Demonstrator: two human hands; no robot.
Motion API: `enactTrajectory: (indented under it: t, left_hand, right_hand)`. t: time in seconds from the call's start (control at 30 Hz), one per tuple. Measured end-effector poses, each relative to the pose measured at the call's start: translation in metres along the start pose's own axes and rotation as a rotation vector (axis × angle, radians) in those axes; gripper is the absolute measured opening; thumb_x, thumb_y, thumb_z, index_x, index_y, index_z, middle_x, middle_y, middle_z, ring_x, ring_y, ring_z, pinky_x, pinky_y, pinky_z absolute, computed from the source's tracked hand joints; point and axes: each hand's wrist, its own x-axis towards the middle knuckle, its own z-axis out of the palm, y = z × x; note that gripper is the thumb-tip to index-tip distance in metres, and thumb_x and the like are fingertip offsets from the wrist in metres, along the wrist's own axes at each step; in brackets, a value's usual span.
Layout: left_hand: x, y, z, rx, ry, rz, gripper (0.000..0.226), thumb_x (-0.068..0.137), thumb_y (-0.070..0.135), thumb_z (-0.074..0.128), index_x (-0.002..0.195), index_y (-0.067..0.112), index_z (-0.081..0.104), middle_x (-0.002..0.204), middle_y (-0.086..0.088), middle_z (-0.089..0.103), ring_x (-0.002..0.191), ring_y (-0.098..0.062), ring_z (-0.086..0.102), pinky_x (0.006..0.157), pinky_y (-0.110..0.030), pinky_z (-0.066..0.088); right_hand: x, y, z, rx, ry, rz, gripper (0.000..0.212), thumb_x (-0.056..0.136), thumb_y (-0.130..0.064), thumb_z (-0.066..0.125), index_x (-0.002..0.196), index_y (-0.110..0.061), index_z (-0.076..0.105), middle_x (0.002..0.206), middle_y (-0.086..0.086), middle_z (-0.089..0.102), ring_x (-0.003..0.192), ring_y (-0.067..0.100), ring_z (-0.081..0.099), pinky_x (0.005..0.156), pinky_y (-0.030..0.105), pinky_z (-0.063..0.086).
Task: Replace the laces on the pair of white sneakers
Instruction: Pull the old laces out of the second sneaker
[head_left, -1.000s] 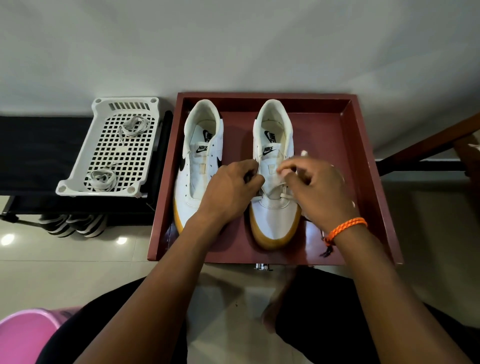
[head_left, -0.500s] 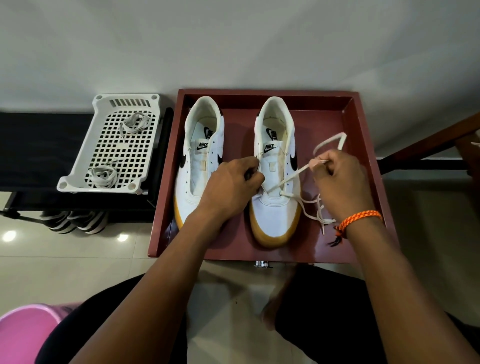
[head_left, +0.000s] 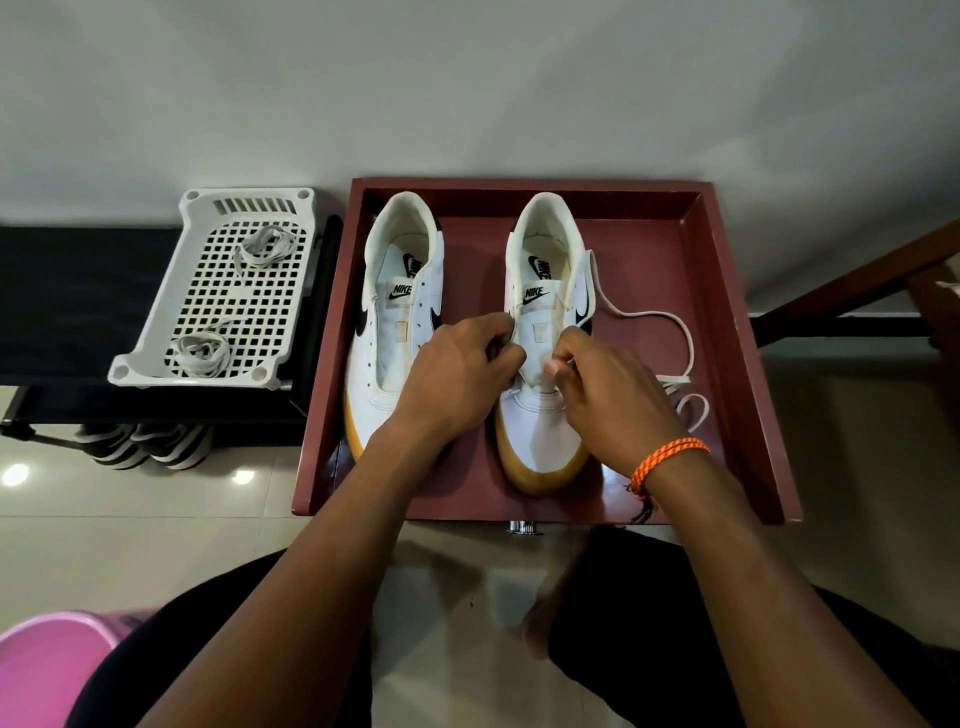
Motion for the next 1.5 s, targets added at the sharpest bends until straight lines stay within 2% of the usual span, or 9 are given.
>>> enactTrajectory:
  t: [0.17,0.4,0.53,0.63,0.87,1.1,1.23,1.37,1.5]
  left_hand:
    - [0.000,-0.001,0.000,-0.014,-0.017,-0.014,0.023,0.087,0.032,0.050,0.075,0.012,0.049,0.067,-0.006,0.068,0.069,-0.032,0.069,0.071,-0.055,0.057]
    - [-0.005,0.003,0.007,0.055,0.123,0.038,0.021,0.092,0.025,0.063,0.077,0.018,0.052,0.063,-0.001,0.060,0.059,-0.021,0.057,0.058,-0.036,0.047]
    - [-0.006,0.010,0.006,0.108,0.179,0.231,0.009,0.092,0.028,0.070,0.094,0.026,0.062,0.087,0.009,0.054,0.076,-0.012,0.056,0.061,-0.038,0.051]
    - [-0.008,0.008,0.012,0.175,0.040,0.276,0.021,0.084,0.052,0.078,0.093,0.034,0.074,0.102,0.007,0.046,0.095,-0.016,0.053,0.072,-0.038,0.052]
    - [-0.008,0.010,0.023,0.160,0.108,0.215,0.012,0.082,0.045,0.077,0.086,0.034,0.075,0.097,0.008,0.045,0.093,-0.017,0.056,0.070,-0.049,0.057]
    - [-0.008,0.008,0.024,0.064,0.084,0.187,0.013,0.082,0.043,0.071,0.090,0.032,0.071,0.098,0.008,0.045,0.090,-0.015,0.057,0.070,-0.047,0.059]
    - [-0.012,0.010,0.025,0.147,0.071,0.172,0.038,0.074,0.060,0.084,0.100,0.037,0.069,0.106,0.007,0.043,0.097,-0.017,0.053,0.078,-0.047,0.057]
    - [-0.012,0.011,0.029,0.149,0.123,0.123,0.022,0.085,0.049,0.085,0.096,0.033,0.075,0.101,0.007,0.045,0.092,-0.016,0.054,0.074,-0.043,0.057]
    - [-0.010,0.012,0.028,0.130,0.142,0.081,0.015,0.090,0.045,0.081,0.093,0.030,0.078,0.097,0.009,0.050,0.083,-0.012,0.055,0.063,-0.032,0.048]
  right_hand:
    - [0.001,-0.003,0.000,0.055,0.033,0.097,0.016,0.106,-0.028,0.037,0.100,-0.016,0.046,0.078,0.009,0.068,0.068,0.033,0.069,0.066,0.049,0.059]
    - [0.005,0.028,-0.035,0.111,0.556,0.315,0.010,0.111,-0.030,0.041,0.105,-0.025,0.049,0.082,0.004,0.070,0.065,0.024,0.071,0.064,0.047,0.063]
    - [0.004,0.033,-0.031,0.211,0.248,0.361,0.027,0.094,-0.036,0.059,0.120,-0.043,0.057,0.088,0.005,0.073,0.071,0.027,0.074,0.072,0.050,0.064]
    - [0.004,0.019,-0.026,0.184,0.032,0.211,0.011,0.090,-0.026,0.068,0.096,-0.036,0.067,0.081,-0.005,0.066,0.074,0.019,0.068,0.074,0.047,0.060]
    - [0.001,0.026,-0.024,0.070,-0.181,0.189,0.017,0.084,-0.024,0.082,0.088,-0.034,0.069,0.102,-0.005,0.051,0.094,0.019,0.059,0.088,0.047,0.055]
    - [0.001,0.022,-0.026,0.076,-0.119,0.168,0.013,0.084,-0.025,0.078,0.079,-0.029,0.067,0.088,-0.009,0.059,0.080,0.013,0.060,0.074,0.044,0.057]
    - [0.006,0.018,-0.032,0.098,0.185,0.070,0.006,0.086,-0.023,0.074,0.083,-0.028,0.071,0.088,-0.007,0.058,0.078,0.004,0.053,0.064,0.026,0.043]
    - [0.007,0.010,-0.035,0.180,0.437,0.056,0.016,0.093,-0.018,0.073,0.108,-0.023,0.074,0.086,-0.003,0.051,0.077,0.010,0.050,0.066,0.018,0.039]
    - [0.003,0.005,-0.042,0.397,0.304,0.009,0.014,0.091,-0.004,0.065,0.099,-0.015,0.065,0.067,0.002,0.061,0.055,0.007,0.053,0.056,0.024,0.044]
